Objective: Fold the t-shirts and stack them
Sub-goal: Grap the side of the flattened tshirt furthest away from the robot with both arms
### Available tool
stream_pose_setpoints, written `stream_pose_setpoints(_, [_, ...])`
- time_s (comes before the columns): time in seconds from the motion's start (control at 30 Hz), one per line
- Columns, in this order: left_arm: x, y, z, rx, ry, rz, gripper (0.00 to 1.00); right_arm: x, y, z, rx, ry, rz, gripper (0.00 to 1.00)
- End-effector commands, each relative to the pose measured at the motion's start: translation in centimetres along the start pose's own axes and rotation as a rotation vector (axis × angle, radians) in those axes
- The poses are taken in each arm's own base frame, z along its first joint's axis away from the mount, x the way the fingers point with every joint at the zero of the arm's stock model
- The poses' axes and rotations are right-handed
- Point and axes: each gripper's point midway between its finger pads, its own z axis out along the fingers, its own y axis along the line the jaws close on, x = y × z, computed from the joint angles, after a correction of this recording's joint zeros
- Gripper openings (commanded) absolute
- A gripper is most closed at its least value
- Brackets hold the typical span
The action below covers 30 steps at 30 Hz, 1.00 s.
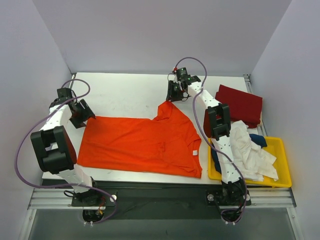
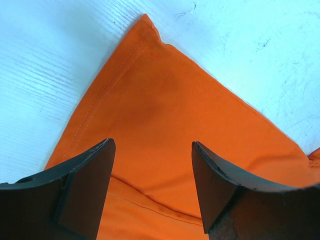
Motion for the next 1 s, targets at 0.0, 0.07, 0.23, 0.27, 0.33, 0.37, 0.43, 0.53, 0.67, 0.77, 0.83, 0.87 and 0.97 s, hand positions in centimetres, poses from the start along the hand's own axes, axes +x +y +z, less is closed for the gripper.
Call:
stream_pose_setpoints(0.0, [-1.4,-0.7,-0.4,0.012,-0.031,0.022,0.73,2.0,-1.0,1.2,0.045,0.056,-0.013,0.31])
stream_pose_setpoints(0.07, [-1.3,-0.7,-0.2,0.01,-0.025,0.019,0.73,2.2,-1.2,1.3,0.052,0.065,-0.012,0.28])
stream_pose_setpoints(0.23, [-1.5,-0.8,0.0,0.013,-0.024,0.021,0.73,2.6,-1.5,1.4,0.059,0.078,-0.014,0.18])
stream_pose_setpoints(0.27, [-1.5,-0.7,0.2,0.009,-0.021,0.019,0.73,2.6,-1.6,1.4,0.06,0.078,-0.011,0.17])
stream_pose_setpoints(0.33, [-1.8,-0.8,0.3,0.01,-0.024,0.021,0.73,2.7,-1.5,1.4,0.059,0.082,-0.013,0.12])
stream_pose_setpoints(0.37, [-1.9,-0.8,0.6,0.007,-0.02,0.019,0.73,2.8,-1.7,1.5,0.062,0.085,-0.013,0.1])
stream_pose_setpoints(0.43, [-2.7,-1.1,0.7,0.01,-0.036,0.018,0.73,2.9,-1.7,1.5,0.063,0.088,-0.014,0.05])
stream_pose_setpoints(0.53, [-4.4,-1.8,1.2,0.017,-0.06,0.013,0.73,2.9,-1.7,1.4,0.065,0.089,-0.011,0.0])
stream_pose_setpoints(0.67, [-6.1,-1.8,2.7,-0.006,-0.077,0.022,0.68,2.6,-1.7,0.7,0.068,0.082,-0.002,0.0])
stream_pose_setpoints(0.77, [-7.1,-1.7,4.0,-0.023,-0.079,0.033,0.64,2.7,-2.0,0.3,0.071,0.085,0.008,0.0])
stream_pose_setpoints(0.83, [-7.5,-1.8,4.6,-0.025,-0.079,0.044,0.54,3.1,-2.1,0.3,0.071,0.096,0.016,0.0])
stream_pose_setpoints(0.87, [-7.7,-1.9,5.2,-0.027,-0.075,0.047,0.52,3.0,-2.1,0.1,0.071,0.092,0.015,0.0])
stream_pose_setpoints(0.97, [-7.8,-1.8,6.2,-0.052,-0.066,0.064,0.47,3.4,-2.2,-0.1,0.073,0.103,0.017,0.0])
